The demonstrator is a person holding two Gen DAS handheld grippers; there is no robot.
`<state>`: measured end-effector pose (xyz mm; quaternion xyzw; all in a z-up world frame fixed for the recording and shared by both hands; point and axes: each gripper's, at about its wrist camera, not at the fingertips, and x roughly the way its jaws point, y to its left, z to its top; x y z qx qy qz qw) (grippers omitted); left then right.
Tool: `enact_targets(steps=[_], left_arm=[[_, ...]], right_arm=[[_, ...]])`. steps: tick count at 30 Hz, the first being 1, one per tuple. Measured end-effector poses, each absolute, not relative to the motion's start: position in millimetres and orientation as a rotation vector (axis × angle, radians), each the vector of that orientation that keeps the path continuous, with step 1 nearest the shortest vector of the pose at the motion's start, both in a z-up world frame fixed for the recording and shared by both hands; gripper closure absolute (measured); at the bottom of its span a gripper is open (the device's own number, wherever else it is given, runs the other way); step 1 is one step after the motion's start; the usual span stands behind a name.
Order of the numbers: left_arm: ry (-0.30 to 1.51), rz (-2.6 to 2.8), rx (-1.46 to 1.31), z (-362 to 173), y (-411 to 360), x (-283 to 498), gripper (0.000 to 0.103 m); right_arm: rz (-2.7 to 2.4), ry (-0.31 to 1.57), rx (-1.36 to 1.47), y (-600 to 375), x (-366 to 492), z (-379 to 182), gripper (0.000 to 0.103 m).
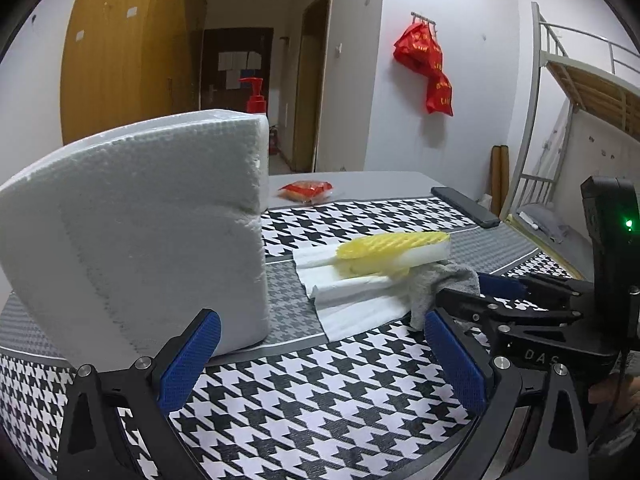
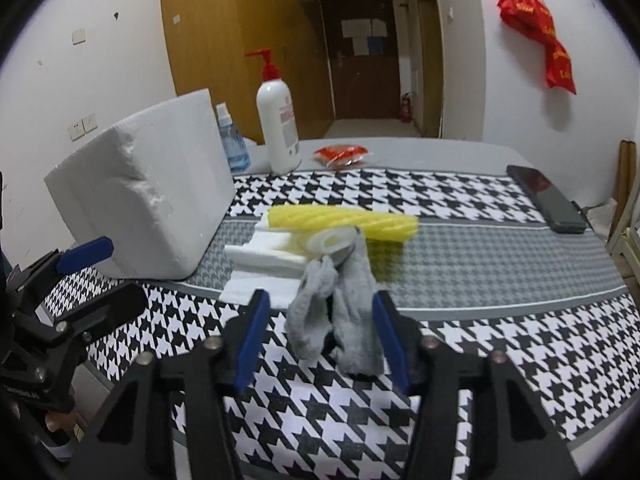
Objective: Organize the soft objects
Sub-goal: 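Grasp the grey sock with the right gripper, then grasp the white cloth with the left gripper while right gripper holds the sock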
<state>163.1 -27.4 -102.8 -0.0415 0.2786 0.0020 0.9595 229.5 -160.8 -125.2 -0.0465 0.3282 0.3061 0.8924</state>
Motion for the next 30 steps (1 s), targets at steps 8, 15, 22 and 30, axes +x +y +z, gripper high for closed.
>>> enact_targets(steps=[8,15,22,30], left_arm=[[0.587,-0.005,-0.038,-105,-47,175,0.001],[0.6,-0.011,-0.026,-106,-57,185,0.001],[0.615,-0.014,-0.023,-106,-62,197,0.001],[0.634,-0.029,-0.011,-108,-72,207,0.001]], right_arm=[[0.64,0.709,-0.092,-168,238,-132,0.06],[0.655,0.741,-0.086,-177,245,-141,0.086],[0.676,0.718,-0.06,-192,247,-134,0.091],[0.661,0.701,-0.018,-221,245,-127,0.092]])
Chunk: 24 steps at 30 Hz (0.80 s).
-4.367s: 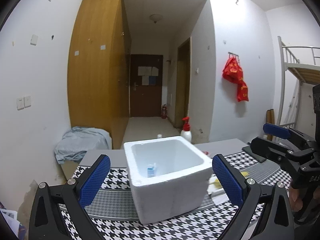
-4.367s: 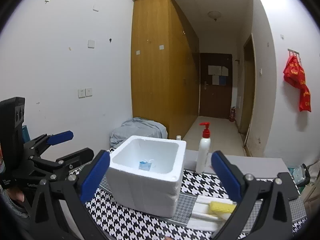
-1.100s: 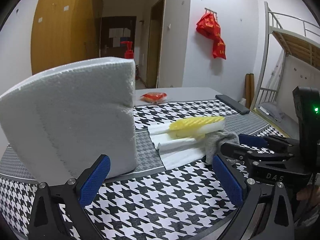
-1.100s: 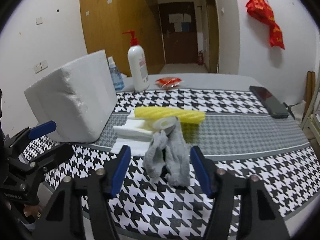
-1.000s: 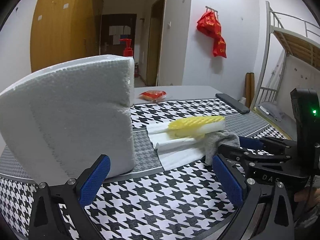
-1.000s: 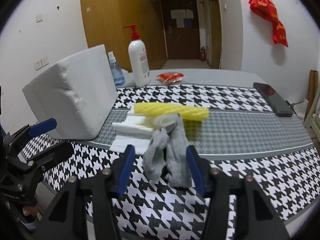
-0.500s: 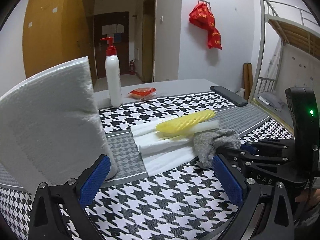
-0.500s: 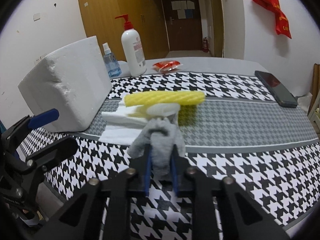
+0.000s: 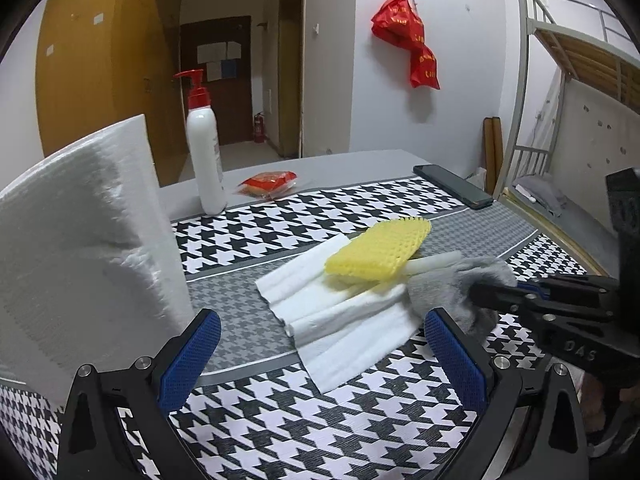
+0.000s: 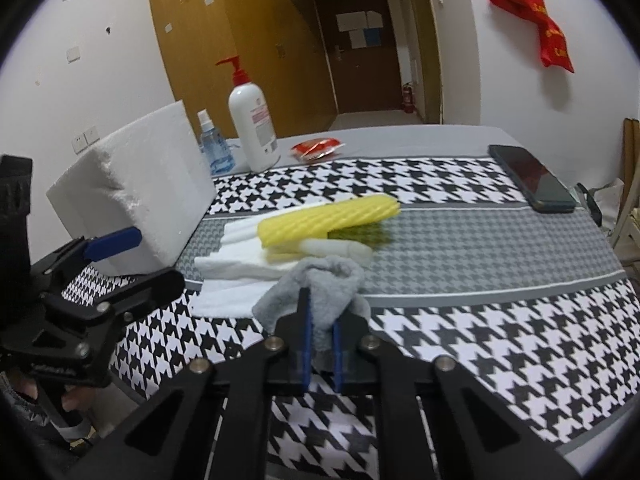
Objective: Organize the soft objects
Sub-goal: 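Grasp the white cloth with the left gripper while right gripper holds the sock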
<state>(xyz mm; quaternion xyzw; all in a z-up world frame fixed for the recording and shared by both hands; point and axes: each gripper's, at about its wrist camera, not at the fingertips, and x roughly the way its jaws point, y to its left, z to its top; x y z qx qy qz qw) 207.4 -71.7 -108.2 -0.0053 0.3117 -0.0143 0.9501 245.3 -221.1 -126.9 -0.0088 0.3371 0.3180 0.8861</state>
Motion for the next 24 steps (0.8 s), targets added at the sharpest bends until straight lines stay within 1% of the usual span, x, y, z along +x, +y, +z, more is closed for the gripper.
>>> enact_targets(steps=[7,15,17,19,22,24], left_arm=[[0.672,-0.113,0.012,-111,-84,216,0.001],[0.718,-0.206,0.093,-113,-96,230,0.001],[0.719,-0.217,0.097,-113,-97,235,0.003],[0.739,-0.232,0.104,-115,-100,240,0.01],[0.768,-0.249,0.126,-122,-104,247,0.017],[0.788,-0.257,0.129,-127,-106,250,0.019]], right_arm=[[0.667,0.677,-0.003,-239,237,-118,0.092],[0.607,0.712,-0.004,-254,245,-132,0.092],[0.607,0.717,0.0,-255,245,-135,0.092],[0.609,0.718,0.004,-255,245,-136,0.092],[0.615,0.722,0.005,-256,245,-137,0.092],[0.619,0.725,0.006,-256,245,-138,0.092]])
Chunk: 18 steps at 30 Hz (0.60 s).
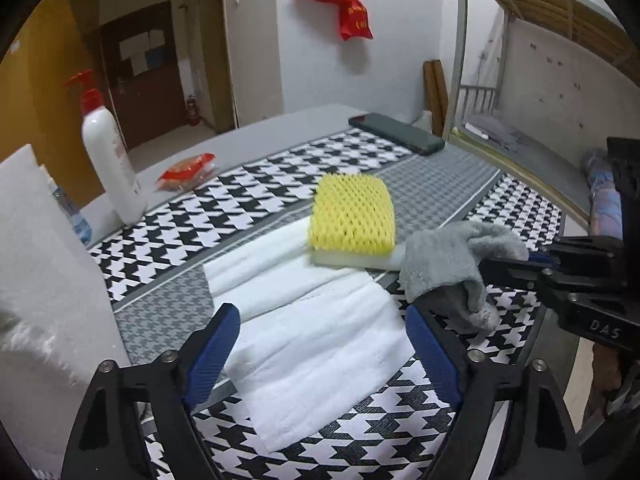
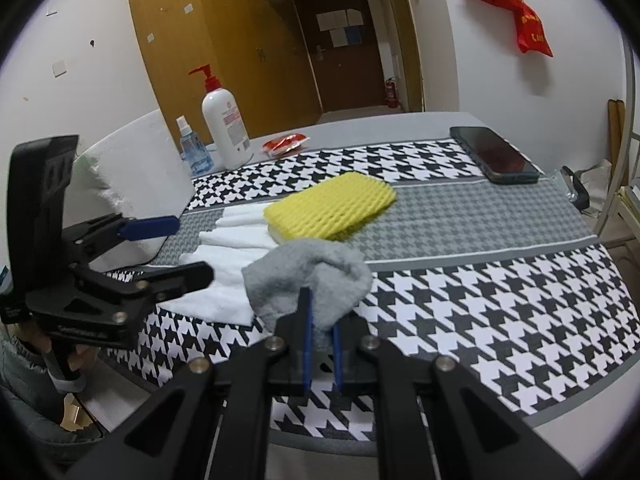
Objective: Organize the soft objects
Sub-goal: 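Grasp the white cloth with the left gripper while right gripper holds the sock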
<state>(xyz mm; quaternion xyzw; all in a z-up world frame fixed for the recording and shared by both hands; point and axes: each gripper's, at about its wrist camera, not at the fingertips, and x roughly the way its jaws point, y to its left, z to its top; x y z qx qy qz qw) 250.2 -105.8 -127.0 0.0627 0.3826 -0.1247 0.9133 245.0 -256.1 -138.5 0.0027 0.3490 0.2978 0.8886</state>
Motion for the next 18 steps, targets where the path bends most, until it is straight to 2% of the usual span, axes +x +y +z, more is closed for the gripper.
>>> enact_targets(steps=[14,16,17,18], left_arm=[[0.898,-0.222,0.121,-151,-102,269,0.019],[0.901,-0.215,0.126,-152,-103,270,0.019],[0.907,-0.216,0.127,-154,-103,271,0.019],[0.91,-0.217,0.117,-154,-102,272,0.019]], right_arm=[[0.62,0.74,-0.021,-256,249,-140,0.091],[0.622,0.738,-0.024,-257,248,-139,0.088],[0.62,0.737,-0.026,-258,248,-139,0.081],[0.616,0.736,-0.029,-259,248,-138,0.07]])
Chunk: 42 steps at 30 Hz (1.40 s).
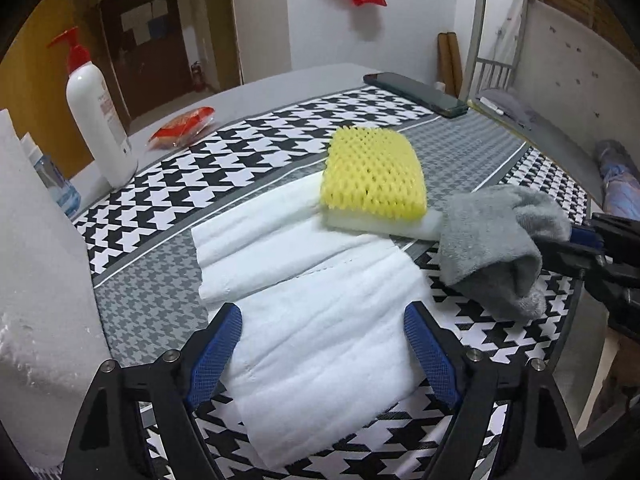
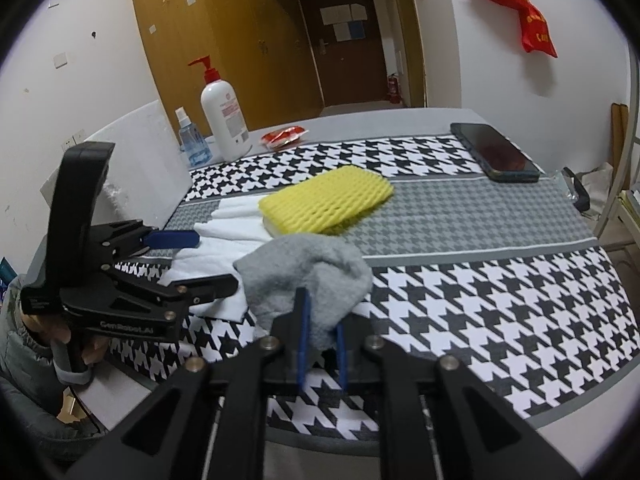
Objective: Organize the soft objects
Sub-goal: 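Grasp the white cloth with the left gripper while right gripper holds the sock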
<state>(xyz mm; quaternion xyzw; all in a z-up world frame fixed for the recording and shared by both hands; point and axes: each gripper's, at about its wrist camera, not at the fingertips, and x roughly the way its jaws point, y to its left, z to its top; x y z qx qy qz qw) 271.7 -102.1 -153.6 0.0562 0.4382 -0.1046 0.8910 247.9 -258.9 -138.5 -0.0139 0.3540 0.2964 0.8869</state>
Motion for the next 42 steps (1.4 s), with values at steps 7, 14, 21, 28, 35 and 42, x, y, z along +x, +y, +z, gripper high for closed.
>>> enact_targets(steps=[7,14,21,28,35,42], left_arm=[[0.904,-0.23,0.117,-153,-102,273,0.025],[0.869,-0.277,0.123,-149,-105,266,0.073],[0.834,-0.336,0.012,-142,-90,263,0.091],[0.774,-0.345,0.012,-135,-90,253,0.091],[0.766,-0.336,-0.018,-134,-82,252,0.091],[0.728,-0.326,-0.018,-129,-81,248,0.091]], right_arm=[[0.6,0.715,-0.03,-265,246,-135,0.051],[0.604,0.714,-0.04,-258,247,-132,0.048],[0.589,0.7,-0.074,-249,245,-125,0.035],[0.592,0.733,-0.095,-239,250,-134,0.03],[0.606,0.776,-0.086,-233,255,-144,0.063],[0.612,0.739,-0.029,-237,248,-139,0.092]])
